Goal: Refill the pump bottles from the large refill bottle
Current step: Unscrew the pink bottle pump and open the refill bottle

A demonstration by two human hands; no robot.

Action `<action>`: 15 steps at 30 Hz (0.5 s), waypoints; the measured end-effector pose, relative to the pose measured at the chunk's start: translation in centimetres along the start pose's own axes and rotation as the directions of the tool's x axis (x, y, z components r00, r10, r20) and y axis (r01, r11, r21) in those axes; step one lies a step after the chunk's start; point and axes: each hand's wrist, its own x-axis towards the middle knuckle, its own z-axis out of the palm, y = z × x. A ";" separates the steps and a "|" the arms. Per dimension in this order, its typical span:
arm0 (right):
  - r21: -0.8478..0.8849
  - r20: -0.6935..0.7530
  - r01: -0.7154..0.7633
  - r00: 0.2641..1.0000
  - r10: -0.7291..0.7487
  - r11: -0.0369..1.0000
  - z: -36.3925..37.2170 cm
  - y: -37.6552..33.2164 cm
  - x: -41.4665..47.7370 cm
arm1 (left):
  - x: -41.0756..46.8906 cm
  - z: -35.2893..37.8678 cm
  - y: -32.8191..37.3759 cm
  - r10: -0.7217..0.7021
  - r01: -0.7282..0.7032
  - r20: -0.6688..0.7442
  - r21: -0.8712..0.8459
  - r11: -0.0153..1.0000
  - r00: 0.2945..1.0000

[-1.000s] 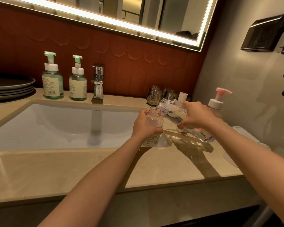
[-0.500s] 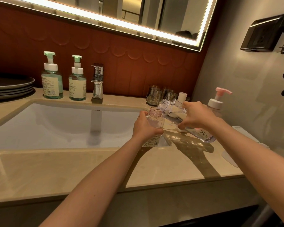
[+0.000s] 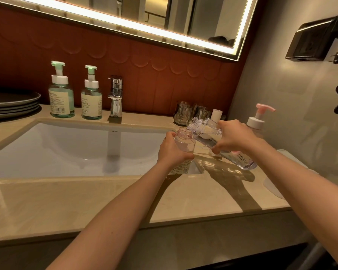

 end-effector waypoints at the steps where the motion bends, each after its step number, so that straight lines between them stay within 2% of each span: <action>1: -0.001 0.001 0.000 1.000 0.000 1.000 0.0 0.0 0.0 | 0.0 0.0 0.0 -0.001 0.001 0.000 -0.001 1.000 1.000; 15: -0.005 0.014 -0.005 1.000 0.006 1.000 -0.1 0.0 0.1 | 0.0 0.1 -0.1 0.002 -0.002 0.000 -0.028 1.000 1.000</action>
